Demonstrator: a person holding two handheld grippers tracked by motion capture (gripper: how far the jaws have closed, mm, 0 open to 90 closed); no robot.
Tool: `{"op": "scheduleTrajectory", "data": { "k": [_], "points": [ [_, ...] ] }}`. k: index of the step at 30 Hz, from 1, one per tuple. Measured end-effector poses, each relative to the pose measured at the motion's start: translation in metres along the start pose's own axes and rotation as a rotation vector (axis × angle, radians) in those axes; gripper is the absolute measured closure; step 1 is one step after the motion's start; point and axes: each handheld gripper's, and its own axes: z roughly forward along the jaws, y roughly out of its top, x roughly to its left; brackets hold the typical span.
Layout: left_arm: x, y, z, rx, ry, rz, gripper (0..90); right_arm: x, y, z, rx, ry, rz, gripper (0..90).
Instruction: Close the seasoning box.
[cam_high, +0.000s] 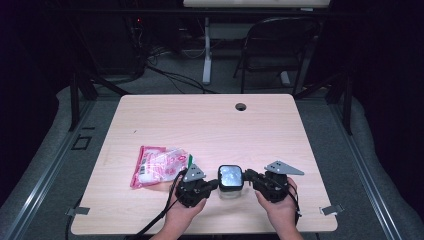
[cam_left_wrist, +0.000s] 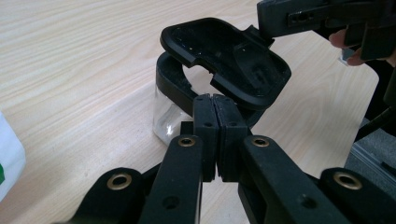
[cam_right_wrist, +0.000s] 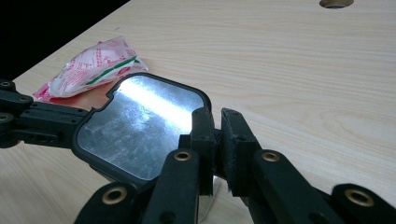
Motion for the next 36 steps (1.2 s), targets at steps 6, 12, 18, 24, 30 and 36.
{"op": "scheduleTrajectory", "data": {
  "k": [6, 12, 18, 24, 30, 36],
  "points": [
    [-0.003, 0.007, -0.002, -0.012, -0.007, 0.012, 88.6, 0.000, 0.000, -0.001, -0.001, -0.001, -0.009, 84.0],
    [-0.007, 0.015, -0.002, -0.015, -0.012, 0.021, 88.6, -0.001, -0.001, -0.002, -0.001, 0.014, -0.014, 82.1],
    [-0.010, 0.022, -0.003, -0.024, -0.011, 0.038, 88.6, 0.001, -0.002, -0.004, -0.003, 0.016, -0.025, 80.8],
    [-0.014, 0.027, -0.001, -0.029, -0.026, 0.043, 88.6, 0.001, -0.005, -0.012, -0.010, 0.020, -0.032, 79.0],
    [-0.018, 0.033, 0.000, -0.030, -0.038, 0.057, 88.7, 0.003, -0.008, -0.019, -0.011, 0.018, -0.045, 78.0],
    [-0.021, 0.038, 0.002, -0.040, -0.046, 0.067, 88.6, 0.007, -0.012, -0.028, -0.007, 0.028, -0.068, 73.3]
  ]
}}
